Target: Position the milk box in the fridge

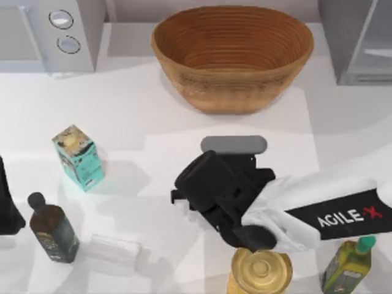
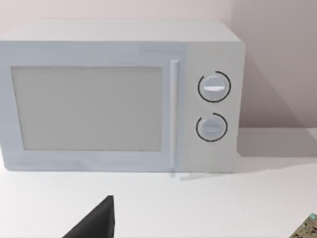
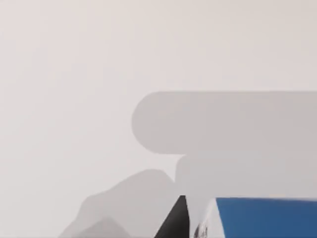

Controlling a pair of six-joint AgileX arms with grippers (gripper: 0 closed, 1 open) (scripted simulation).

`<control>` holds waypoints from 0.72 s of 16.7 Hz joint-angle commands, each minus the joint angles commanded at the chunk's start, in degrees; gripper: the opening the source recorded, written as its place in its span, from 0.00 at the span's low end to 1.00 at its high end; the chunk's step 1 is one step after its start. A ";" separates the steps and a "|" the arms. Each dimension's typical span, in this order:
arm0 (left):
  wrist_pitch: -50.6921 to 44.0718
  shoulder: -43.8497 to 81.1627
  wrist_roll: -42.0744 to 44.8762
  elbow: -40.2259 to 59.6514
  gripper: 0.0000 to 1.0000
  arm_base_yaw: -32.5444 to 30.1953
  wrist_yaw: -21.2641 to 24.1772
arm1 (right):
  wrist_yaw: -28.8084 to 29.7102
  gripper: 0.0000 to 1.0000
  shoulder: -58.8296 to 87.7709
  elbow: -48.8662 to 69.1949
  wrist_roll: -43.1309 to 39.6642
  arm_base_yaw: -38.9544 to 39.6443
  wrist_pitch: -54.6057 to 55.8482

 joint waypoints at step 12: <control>0.00 0.00 0.00 0.00 1.00 0.00 0.00 | -1.43 0.00 -13.98 16.02 0.52 -0.30 -28.99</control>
